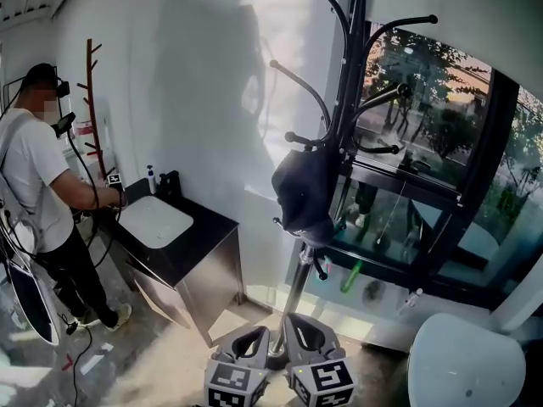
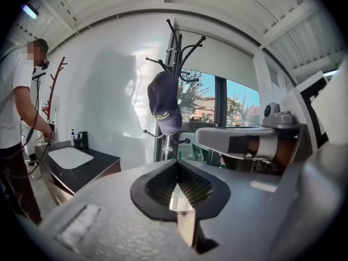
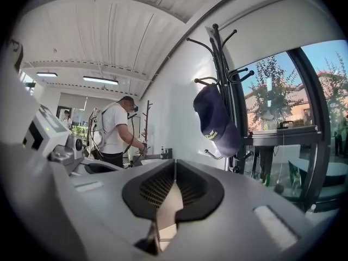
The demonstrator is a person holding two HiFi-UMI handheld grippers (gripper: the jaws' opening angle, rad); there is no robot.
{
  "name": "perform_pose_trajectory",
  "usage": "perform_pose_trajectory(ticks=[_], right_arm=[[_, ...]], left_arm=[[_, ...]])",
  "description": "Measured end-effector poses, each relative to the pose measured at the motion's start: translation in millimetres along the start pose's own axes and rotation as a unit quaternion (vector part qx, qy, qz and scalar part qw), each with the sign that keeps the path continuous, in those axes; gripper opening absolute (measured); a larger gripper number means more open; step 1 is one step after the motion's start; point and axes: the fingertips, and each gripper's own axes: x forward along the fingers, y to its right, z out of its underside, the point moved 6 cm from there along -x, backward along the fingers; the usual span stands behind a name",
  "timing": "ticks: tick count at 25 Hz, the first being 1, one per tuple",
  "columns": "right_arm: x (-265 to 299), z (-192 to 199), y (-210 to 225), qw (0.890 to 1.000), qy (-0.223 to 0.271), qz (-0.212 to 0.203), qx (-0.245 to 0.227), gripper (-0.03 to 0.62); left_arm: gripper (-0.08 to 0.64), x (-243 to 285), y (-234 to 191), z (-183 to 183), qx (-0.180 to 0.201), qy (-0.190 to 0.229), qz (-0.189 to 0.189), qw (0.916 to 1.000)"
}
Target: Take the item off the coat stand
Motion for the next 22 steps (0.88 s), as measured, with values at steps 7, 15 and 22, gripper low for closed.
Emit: perform_pose_trajectory(ticks=[7,15,22], right_arm=[[25,-9,30,1.000,0.015,0.003,-0.024,0.008],[53,-48,66,0.998,0.050,-0.003,-0.049,0.012],[79,-85,102,0.994,0.084,0.001,-0.068,0.034]], left_arm=[[0.005,27,-11,-8,0.001,0.006,-0.010,0.9999],[0.005,68,-17,-33,0.022,0.022,-0.027,0.9991],[0.005,101,-24,-57,0.037,0.038,-0.043,0.9977]])
